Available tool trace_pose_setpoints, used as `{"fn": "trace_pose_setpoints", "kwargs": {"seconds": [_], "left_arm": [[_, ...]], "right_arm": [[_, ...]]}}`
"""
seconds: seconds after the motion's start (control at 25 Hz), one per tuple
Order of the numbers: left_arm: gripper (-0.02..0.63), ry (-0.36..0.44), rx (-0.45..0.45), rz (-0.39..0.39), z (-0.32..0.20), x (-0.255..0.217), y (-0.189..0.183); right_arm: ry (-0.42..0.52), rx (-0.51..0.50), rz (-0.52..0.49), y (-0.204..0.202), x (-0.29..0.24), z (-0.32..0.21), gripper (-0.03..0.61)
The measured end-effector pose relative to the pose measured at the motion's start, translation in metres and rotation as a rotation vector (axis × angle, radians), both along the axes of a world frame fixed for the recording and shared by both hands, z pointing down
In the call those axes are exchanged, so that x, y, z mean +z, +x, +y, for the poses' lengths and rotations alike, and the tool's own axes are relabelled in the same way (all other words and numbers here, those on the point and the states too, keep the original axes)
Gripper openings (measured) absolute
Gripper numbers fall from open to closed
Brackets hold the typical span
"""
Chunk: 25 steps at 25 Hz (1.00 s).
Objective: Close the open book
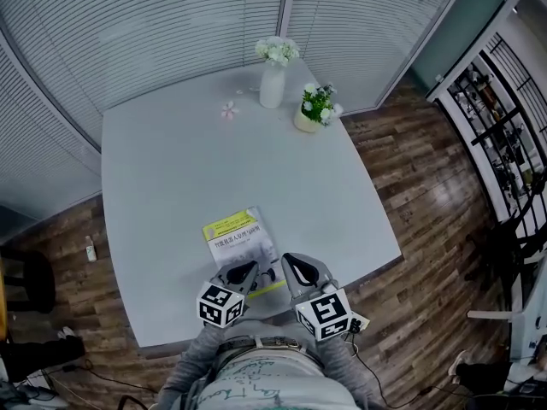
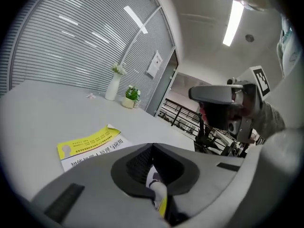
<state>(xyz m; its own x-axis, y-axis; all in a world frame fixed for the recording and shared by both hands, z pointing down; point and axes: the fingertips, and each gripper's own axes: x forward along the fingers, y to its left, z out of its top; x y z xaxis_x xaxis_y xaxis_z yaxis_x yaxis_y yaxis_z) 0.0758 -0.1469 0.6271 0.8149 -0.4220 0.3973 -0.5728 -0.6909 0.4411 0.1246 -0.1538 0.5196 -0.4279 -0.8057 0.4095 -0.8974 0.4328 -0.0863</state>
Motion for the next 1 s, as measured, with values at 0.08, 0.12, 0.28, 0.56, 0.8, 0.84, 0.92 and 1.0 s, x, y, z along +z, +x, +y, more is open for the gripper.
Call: {"fn": "trace_pose_setpoints", "kwargs": {"seconds": [0.08,0.12,0.28,0.56,0.8,0.84,0.92,1.0], "left_arm": [[-0.002,0.037,0.009,0.001,0.003,-0.014,-0.004],[-0.002,0.057,0.012,0.004,0.004,-0.021,-0.006],[-0.002,0.155,0.019,-0.001,0.007,-0.051,-0.015],[-0.002,0.308,0.020,-0.010,0.019,-0.096,-0.029],[-0.002,0.391,-0.010,0.038,0.024,-0.138,-0.039],[-0.002,0.400,-0.022,0.048,0.025,-0.146,-0.041],[-0.002,0.421,-0.045,0.064,0.024,-0.161,-0.045],[-0.002,0.438,-0.066,0.077,0.025,-0.175,-0.049]], "right_arm": [[0.001,-0.012,-0.003,-0.008,0.000,0.004,0.003],[0.002,-0.017,-0.005,-0.012,0.000,0.006,0.003],[0.012,-0.044,-0.017,-0.030,0.001,0.012,0.003],[0.060,-0.082,-0.039,-0.057,-0.009,0.023,0.005],[0.138,-0.110,-0.054,-0.075,-0.032,0.029,0.005],[0.154,-0.112,-0.058,-0.078,-0.038,0.029,0.005],[0.187,-0.115,-0.067,-0.083,-0.051,0.028,0.005],[0.223,-0.117,-0.071,-0.087,-0.064,0.028,0.004]]}}
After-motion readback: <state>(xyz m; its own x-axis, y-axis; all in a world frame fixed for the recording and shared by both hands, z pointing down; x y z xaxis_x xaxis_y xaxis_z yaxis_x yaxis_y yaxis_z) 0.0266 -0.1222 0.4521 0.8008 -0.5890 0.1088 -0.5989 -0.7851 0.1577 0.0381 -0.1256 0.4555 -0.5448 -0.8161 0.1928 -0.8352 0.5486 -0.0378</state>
